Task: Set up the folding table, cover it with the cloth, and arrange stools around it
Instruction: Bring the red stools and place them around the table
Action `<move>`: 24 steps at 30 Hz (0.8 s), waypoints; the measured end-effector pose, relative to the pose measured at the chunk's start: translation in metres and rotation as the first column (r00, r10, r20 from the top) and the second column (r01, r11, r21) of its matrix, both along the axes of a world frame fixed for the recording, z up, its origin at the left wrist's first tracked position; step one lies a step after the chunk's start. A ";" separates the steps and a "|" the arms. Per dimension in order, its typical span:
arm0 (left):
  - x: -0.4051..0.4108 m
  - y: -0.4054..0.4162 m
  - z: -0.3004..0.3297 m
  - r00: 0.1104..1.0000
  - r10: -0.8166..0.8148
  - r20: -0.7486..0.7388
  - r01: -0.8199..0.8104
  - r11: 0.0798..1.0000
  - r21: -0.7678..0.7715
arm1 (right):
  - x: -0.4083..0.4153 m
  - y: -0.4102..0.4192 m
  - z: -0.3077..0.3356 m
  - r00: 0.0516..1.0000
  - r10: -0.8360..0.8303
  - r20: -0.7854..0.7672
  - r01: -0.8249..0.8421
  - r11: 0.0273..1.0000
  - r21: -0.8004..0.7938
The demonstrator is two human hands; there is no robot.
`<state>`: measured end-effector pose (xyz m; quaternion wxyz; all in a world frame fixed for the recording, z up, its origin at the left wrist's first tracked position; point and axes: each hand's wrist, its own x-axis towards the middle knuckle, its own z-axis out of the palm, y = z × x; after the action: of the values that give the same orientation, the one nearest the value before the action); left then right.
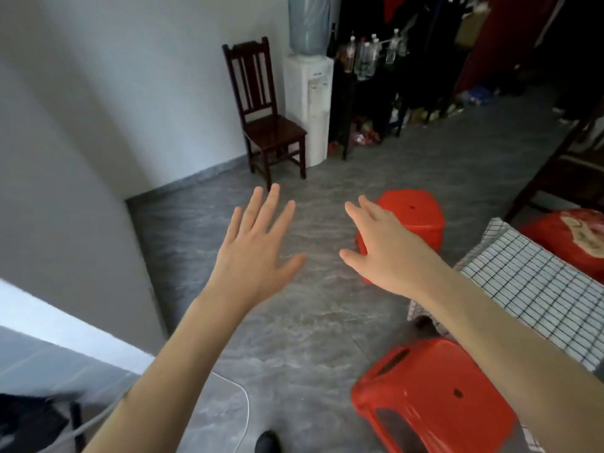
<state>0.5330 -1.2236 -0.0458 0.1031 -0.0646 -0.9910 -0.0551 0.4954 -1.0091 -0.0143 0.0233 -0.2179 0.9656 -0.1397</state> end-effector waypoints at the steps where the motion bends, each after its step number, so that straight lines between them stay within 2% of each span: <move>1: 0.002 -0.015 -0.003 1.000 0.018 -0.002 -0.018 1.000 -0.006 | 0.002 -0.013 0.000 0.996 -0.001 -0.088 -0.001 1.000 -0.021; 3: 0.005 -0.045 -0.008 0.997 0.072 -0.011 -0.072 0.997 -0.016 | 0.003 -0.039 -0.003 0.975 -0.008 -0.224 -0.011 0.997 -0.081; 7: 0.002 -0.097 -0.009 0.992 0.127 -0.008 -0.127 0.992 -0.021 | -0.006 -0.084 -0.014 0.968 -0.028 -0.248 0.001 0.994 -0.109; 12: -0.011 -0.141 -0.002 0.988 0.156 0.012 -0.156 0.988 0.007 | -0.020 -0.120 -0.024 0.978 -0.045 -0.205 0.035 0.998 -0.050; 20: -0.060 -0.165 -0.020 0.989 0.134 0.058 -0.138 0.989 0.056 | -0.075 -0.143 -0.037 0.996 -0.054 -0.065 0.058 0.996 0.073; 24: -0.110 -0.176 -0.035 0.983 0.156 0.094 -0.156 0.988 -0.006 | -0.127 -0.145 -0.041 0.997 -0.072 -0.034 0.075 0.994 0.082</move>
<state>0.4231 -1.3997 -0.0806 0.0604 0.0158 -0.9968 -0.0505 0.3685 -1.1543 -0.0555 0.0123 -0.1832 0.9782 -0.0967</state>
